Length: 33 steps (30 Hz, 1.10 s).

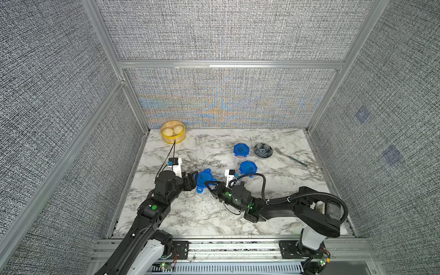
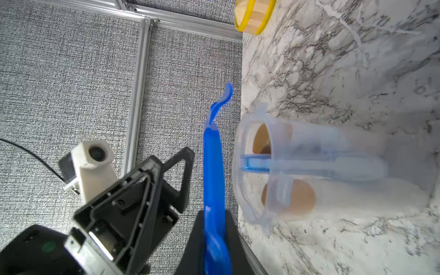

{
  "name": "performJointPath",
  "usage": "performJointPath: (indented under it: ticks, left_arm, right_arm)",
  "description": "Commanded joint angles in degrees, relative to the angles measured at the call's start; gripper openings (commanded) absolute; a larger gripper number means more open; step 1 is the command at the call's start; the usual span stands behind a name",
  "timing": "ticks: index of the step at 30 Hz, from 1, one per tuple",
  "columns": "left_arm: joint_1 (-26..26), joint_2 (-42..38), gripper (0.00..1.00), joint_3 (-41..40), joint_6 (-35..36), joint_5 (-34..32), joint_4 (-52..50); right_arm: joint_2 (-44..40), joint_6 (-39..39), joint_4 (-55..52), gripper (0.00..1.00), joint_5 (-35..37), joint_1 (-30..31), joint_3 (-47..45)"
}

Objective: Pack away toiletry kits
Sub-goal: Close the lid on the container.

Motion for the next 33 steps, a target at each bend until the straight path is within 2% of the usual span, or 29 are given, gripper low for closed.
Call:
performJointPath:
  ticks: [1,5,10,17,33]
  left_arm:
    - [0.0,-0.4,0.67,-2.0,-1.1,-0.2,3.9]
    - [0.0,1.2,0.66,-1.4,0.7,-1.7,1.6]
    - [0.0,0.3,0.64,-4.4,-0.3,-3.4,4.6]
    - [0.0,1.7,0.6,-3.3,1.0,-4.7,3.9]
    - [0.0,6.1,0.58,-3.8,3.8,-7.0,6.1]
  right_arm:
    - [0.3,0.1,0.9,0.02,1.4,0.0,1.1]
    - [0.4,0.1,0.8,0.02,1.8,0.0,1.2]
    - [1.0,0.5,-0.3,0.02,1.5,-0.3,1.8]
    - [2.8,1.6,-0.3,0.02,0.4,-0.6,2.9]
    - [4.9,3.0,-0.9,0.02,0.4,-0.7,3.3]
